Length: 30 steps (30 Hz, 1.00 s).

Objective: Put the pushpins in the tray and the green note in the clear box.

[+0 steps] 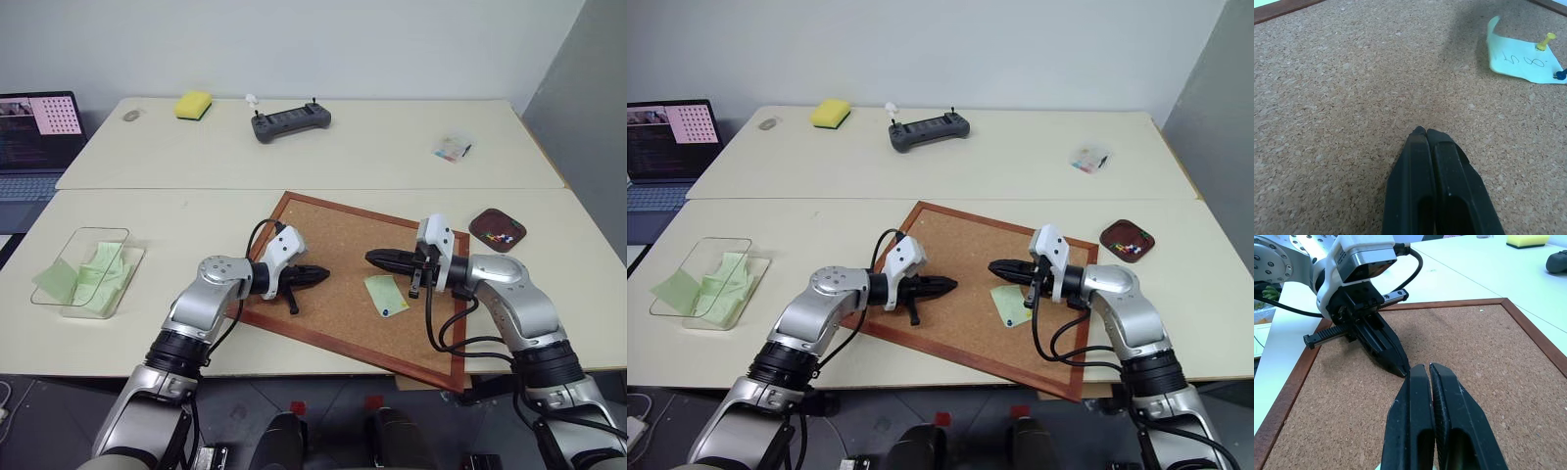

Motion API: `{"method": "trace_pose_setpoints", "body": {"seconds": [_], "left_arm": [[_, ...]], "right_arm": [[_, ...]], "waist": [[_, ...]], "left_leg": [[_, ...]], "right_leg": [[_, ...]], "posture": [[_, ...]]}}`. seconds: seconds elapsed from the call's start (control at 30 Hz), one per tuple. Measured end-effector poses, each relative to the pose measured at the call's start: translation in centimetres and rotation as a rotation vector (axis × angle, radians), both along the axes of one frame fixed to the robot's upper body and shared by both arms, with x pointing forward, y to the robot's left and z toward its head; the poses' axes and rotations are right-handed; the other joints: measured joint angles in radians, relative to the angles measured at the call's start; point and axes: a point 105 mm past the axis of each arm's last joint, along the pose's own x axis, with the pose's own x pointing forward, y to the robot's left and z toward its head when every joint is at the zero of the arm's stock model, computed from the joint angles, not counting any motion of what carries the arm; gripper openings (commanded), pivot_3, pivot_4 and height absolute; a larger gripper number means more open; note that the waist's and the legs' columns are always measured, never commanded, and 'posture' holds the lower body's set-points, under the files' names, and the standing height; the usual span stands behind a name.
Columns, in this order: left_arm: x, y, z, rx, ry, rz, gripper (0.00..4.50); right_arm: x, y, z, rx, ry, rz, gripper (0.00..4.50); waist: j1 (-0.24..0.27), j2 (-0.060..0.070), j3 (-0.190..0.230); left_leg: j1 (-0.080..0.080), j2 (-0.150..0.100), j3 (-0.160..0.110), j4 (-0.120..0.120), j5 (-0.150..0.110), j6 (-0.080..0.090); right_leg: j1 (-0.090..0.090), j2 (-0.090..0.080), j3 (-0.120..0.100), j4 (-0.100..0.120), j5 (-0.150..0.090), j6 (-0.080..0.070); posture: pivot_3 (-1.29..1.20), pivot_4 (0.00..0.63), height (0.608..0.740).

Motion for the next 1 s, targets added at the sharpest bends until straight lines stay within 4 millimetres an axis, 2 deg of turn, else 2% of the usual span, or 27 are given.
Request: {"method": "trace_pose_setpoints", "body": {"seconds": [0.17,0.27,0.4,0.43,0.47,0.57,0.6,0.73,0.87,1.0], "left_arm": [[0.0,-0.1,0.0,0.0,-0.004,-0.002,0.0],[0.0,-0.1,0.0,0.004,-0.007,-0.003,0.0],[0.0,-0.2,0.0,0.011,-0.013,-0.008,0.0],[0.0,-0.3,0.0,0.012,-0.014,-0.007,0.0],[0.0,-0.2,0.0,0.012,-0.014,-0.007,0.0],[0.0,-0.2,-0.1,0.014,-0.014,-0.006,0.0],[0.1,-0.2,-0.1,0.015,-0.013,-0.003,0.0],[0.1,-0.4,-0.2,0.013,-0.013,-0.002,0.0],[0.2,-0.4,-0.2,0.013,-0.014,-0.004,0.0],[0.2,-0.4,-0.1,0.013,-0.016,-0.005,0.0]], "right_arm": [[0.7,-0.9,0.5,0.023,0.013,-0.064,0.02],[2.1,-2.7,2.3,0.075,0.007,-0.191,0.02],[4.4,-8.5,4.9,0.091,-0.046,-0.489,0.02],[5.4,-11.1,4.9,0.076,-0.05,-0.623,0.02],[6.0,-13.2,4.7,0.064,-0.042,-0.734,0.02],[6.8,-16.4,3.6,0.051,-0.004,-0.898,0.02],[7.5,-17.8,2.4,0.041,0.043,-0.976,0.02],[8.3,-19.4,0.6,0.033,0.099,-1.078,0.02],[8.9,-19.8,-0.5,0.055,0.113,-1.11,0.02],[9.5,-20.2,-0.6,0.075,0.102,-1.134,0.02]], "waist": [[0.001,0.0,0.0],[0.001,0.0,0.0],[0.005,0.0,0.0],[0.004,0.0,0.0],[0.004,0.0,0.0],[0.003,0.001,-0.001],[0.0,0.002,-0.001],[0.0,0.002,-0.001],[0.001,0.003,-0.002],[0.001,0.003,-0.002]], "left_leg": [[0.0,0.0,0.0,0.0,0.0,0.0],[0.0,0.0,0.0,0.0,0.0,0.0],[0.0,0.0,0.0,0.0,0.0,0.0],[0.0,-0.001,0.001,-0.001,0.0,0.0],[0.0,0.0,0.003,-0.001,0.0,0.0],[0.0,0.0,0.006,-0.001,0.0,0.0],[0.001,0.0,0.008,-0.001,0.0,0.0],[0.001,0.0,0.01,0.0,0.001,0.001],[0.001,-0.001,0.01,0.0,0.001,0.001],[0.001,-0.001,0.01,0.0,0.001,0.001]], "right_leg": [[0.0,0.0,0.0,0.0,0.0,0.0],[0.0,0.0,0.0,0.0,0.0,0.0],[0.0,-0.001,0.0,-0.001,0.0,0.0],[0.0,-0.001,0.0,0.0,0.0,0.0],[0.0,-0.001,0.0,0.0,0.0,0.0],[0.0,-0.001,0.001,0.0,0.0,0.0],[0.0,0.0,0.003,0.0,0.0,0.0],[0.0,-0.001,0.004,0.0,0.001,0.001],[0.0,-0.001,0.004,0.0,0.001,0.002],[0.0,-0.001,0.004,0.0,0.001,0.002]], "posture": [[0.0,0.15,0.74],[0.0,0.15,0.74],[0.0,0.15,0.74],[0.0,0.15,0.74],[0.0,0.15,0.74],[0.0,0.15,0.74],[0.0,0.15,0.74],[0.0,0.15,0.74],[0.0,0.15,0.74],[0.0,0.15,0.74]]}}
